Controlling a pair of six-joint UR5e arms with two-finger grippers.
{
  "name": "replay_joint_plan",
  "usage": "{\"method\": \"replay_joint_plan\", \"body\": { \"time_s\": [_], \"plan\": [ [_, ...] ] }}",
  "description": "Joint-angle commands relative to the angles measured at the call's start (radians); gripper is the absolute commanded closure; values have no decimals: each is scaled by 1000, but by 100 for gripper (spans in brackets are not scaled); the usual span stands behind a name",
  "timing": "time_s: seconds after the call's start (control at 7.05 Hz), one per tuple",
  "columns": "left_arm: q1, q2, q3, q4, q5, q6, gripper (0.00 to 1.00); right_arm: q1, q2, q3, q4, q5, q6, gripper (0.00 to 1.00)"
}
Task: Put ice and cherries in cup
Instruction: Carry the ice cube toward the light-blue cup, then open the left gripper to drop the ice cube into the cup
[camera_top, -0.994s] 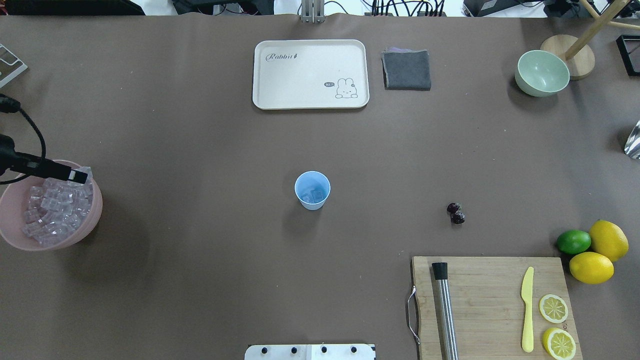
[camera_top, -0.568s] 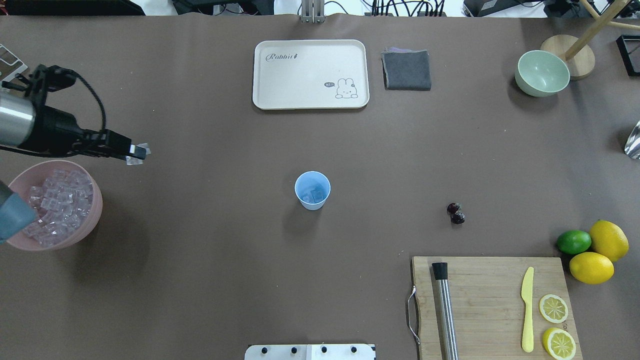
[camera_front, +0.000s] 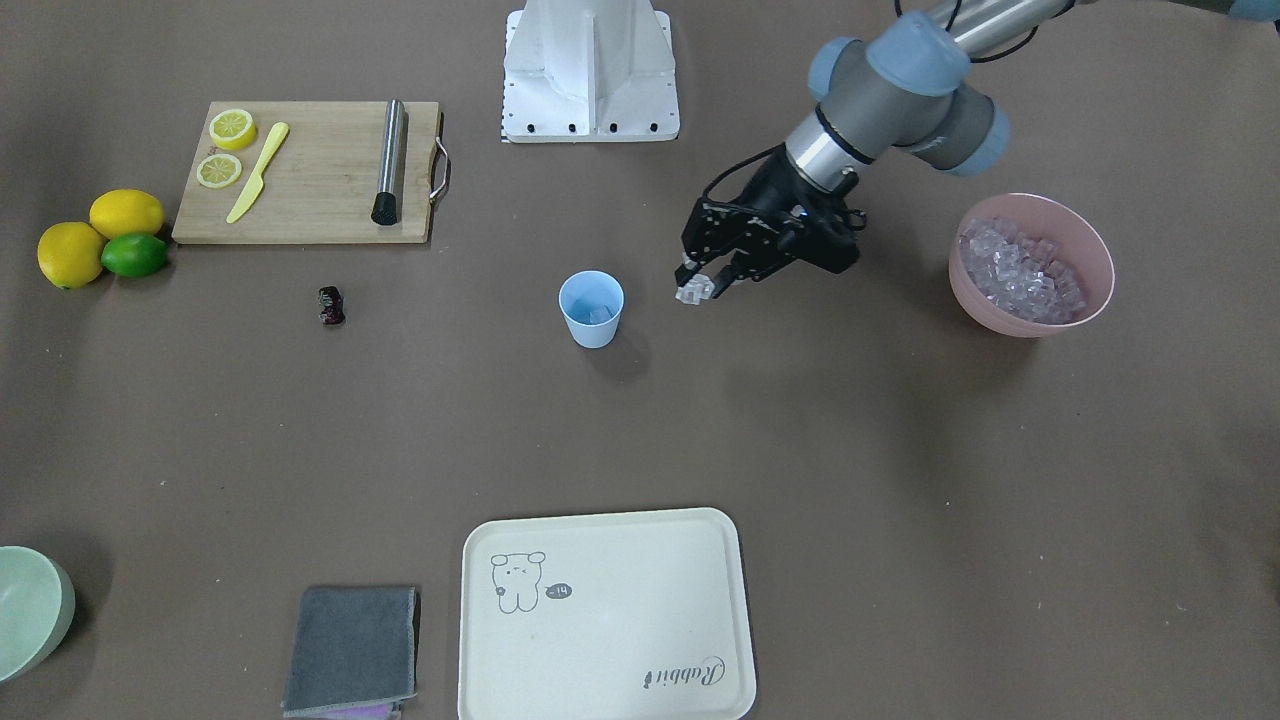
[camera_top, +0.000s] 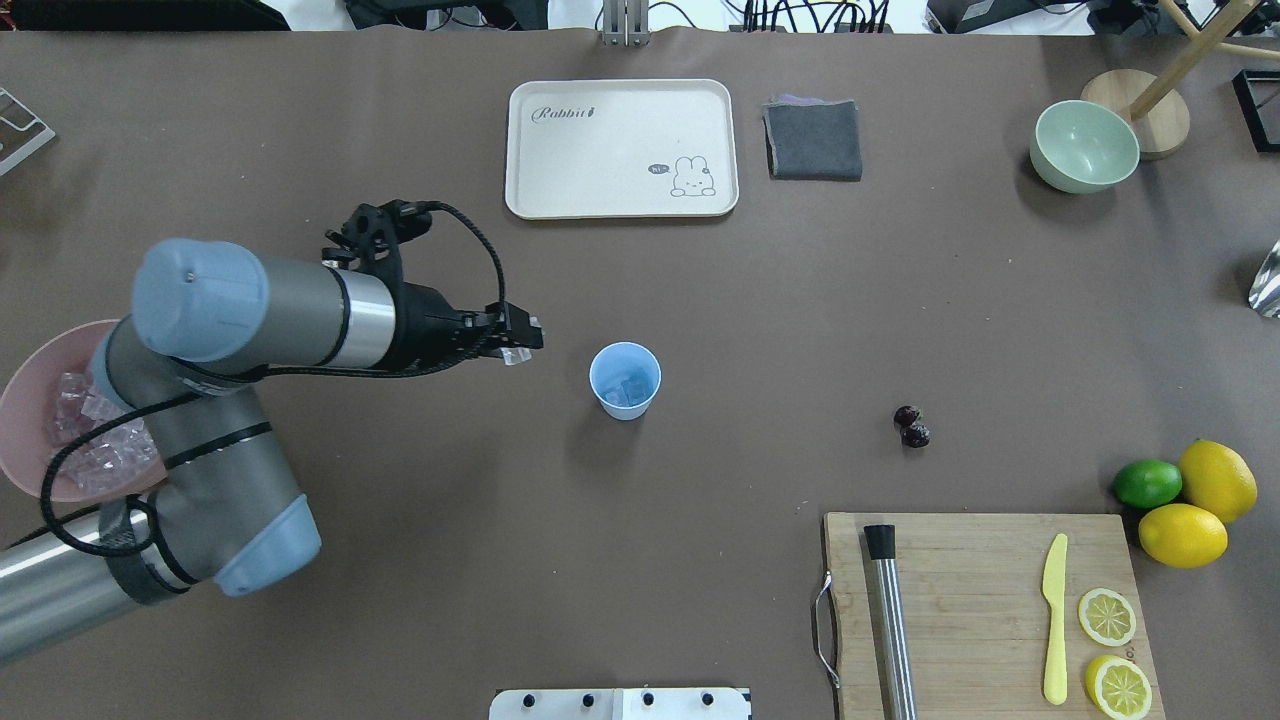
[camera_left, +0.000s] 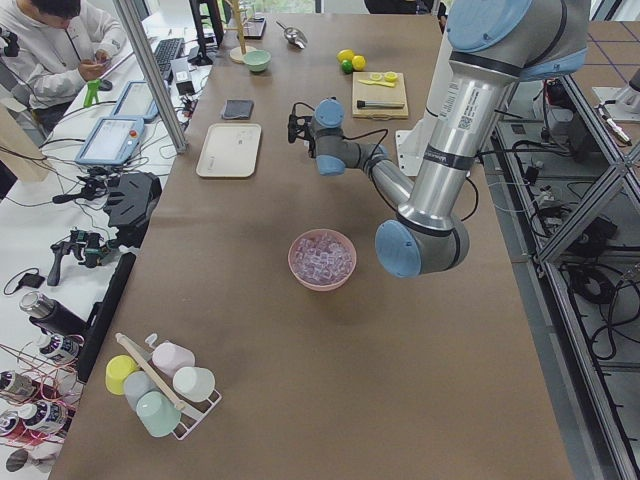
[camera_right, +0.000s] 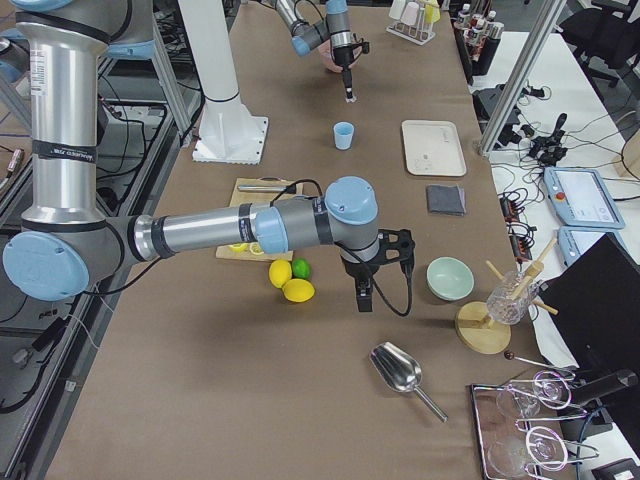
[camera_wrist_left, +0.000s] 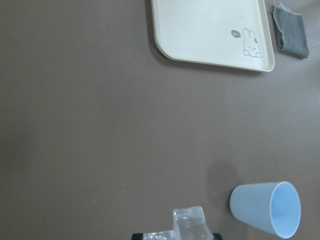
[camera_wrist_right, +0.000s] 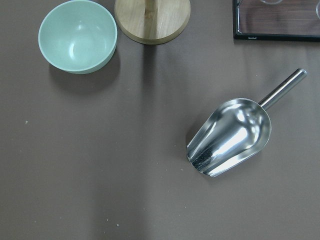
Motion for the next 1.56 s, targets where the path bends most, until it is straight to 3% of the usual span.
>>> {"method": "replay_joint_plan", "body": {
  "time_s": [0.0,0.43,0.57,0.71,1.14,1.28,1.42],
  "plan": [
    [87,-114,35,72,135,-77,100,0,0,0,0,0,0,0],
    [95,-123,49,72,151,-82,100,0,0,0,0,0,0,0],
    [95,-123,49,72,149,-82,64,0,0,0,0,0,0,0],
    [97,-123,49,72,155,-81,3,0,0,0,0,0,0,0],
    [102,-122,32,74,174,-76,2,0,0,3,0,0,2,0],
    [88,-109,-10,139,169,-70,2,0,5,6,0,0,5,0],
    [80,-88,-137,325,157,3,2,-3,14,21,0,0,49,0]
  ]
}}
